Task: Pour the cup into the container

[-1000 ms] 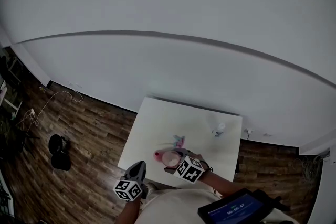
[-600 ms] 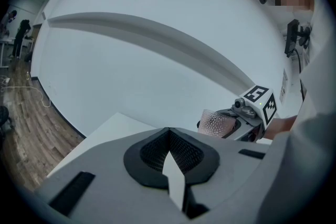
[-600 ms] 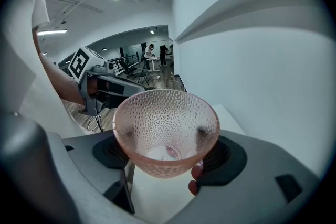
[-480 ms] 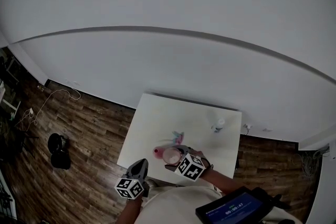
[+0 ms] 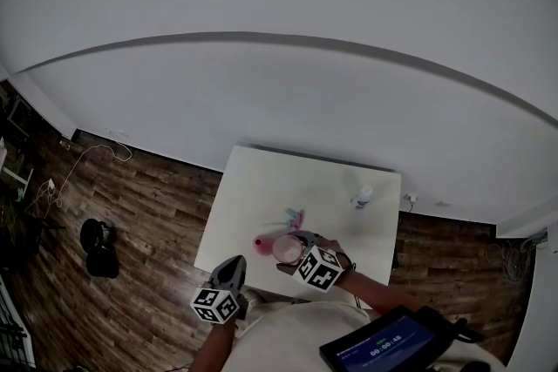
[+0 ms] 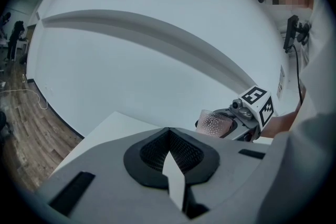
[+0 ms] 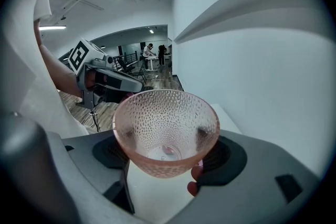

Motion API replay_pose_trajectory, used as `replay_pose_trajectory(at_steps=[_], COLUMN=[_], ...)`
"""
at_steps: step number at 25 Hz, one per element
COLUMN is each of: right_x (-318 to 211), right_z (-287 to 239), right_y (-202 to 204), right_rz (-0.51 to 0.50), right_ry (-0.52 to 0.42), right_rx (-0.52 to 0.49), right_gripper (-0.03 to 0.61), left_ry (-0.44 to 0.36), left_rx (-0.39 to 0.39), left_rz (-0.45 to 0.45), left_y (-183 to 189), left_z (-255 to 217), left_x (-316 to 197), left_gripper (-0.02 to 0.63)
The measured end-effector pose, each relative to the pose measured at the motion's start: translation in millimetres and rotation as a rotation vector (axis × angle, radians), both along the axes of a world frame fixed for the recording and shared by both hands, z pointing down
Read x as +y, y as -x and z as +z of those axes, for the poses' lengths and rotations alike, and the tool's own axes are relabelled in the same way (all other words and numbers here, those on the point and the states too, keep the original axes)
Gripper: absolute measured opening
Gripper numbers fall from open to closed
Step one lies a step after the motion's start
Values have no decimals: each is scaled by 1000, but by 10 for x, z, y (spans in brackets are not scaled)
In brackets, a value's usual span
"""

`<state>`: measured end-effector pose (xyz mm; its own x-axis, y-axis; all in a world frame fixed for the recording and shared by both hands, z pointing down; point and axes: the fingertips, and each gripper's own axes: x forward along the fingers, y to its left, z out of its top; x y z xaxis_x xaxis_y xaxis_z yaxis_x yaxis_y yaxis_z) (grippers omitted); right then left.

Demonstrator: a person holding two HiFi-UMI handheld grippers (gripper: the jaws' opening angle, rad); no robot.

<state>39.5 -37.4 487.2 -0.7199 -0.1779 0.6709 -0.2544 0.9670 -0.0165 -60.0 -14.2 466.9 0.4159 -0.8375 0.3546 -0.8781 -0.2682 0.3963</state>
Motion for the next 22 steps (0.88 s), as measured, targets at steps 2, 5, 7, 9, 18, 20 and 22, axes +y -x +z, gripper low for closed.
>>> replay_pose_trajectory(at_steps=[2, 5, 7, 9, 18, 20, 22], right_x=[6, -9, -29, -30, -73, -82, -83], right_z=[28, 64, 84, 96, 187, 204, 219], right_y=[-22, -58, -74, -80, -150, -166, -184], right_rz=[4, 8, 11, 13, 18, 19, 20], right_ry=[2, 3, 1, -1, -1, -2, -5], right_rx=[3, 8, 7, 6, 9, 9, 11], right_gripper=[379, 379, 379, 379, 379, 379, 379], left_ry=[2, 4, 5, 7, 15, 17, 18], left_rx=[-4, -10, -13, -14, -22, -23, -23], left_rz=[9, 23, 30, 34, 34, 33, 35], left_y=[-26, -70, -91, -99, -111, -115, -129], left_z=[15, 34, 48, 60, 135, 146, 151], left_x=[0, -29, -54, -50, -70, -81, -83], left_gripper=[9, 9, 9, 9, 9, 9, 9])
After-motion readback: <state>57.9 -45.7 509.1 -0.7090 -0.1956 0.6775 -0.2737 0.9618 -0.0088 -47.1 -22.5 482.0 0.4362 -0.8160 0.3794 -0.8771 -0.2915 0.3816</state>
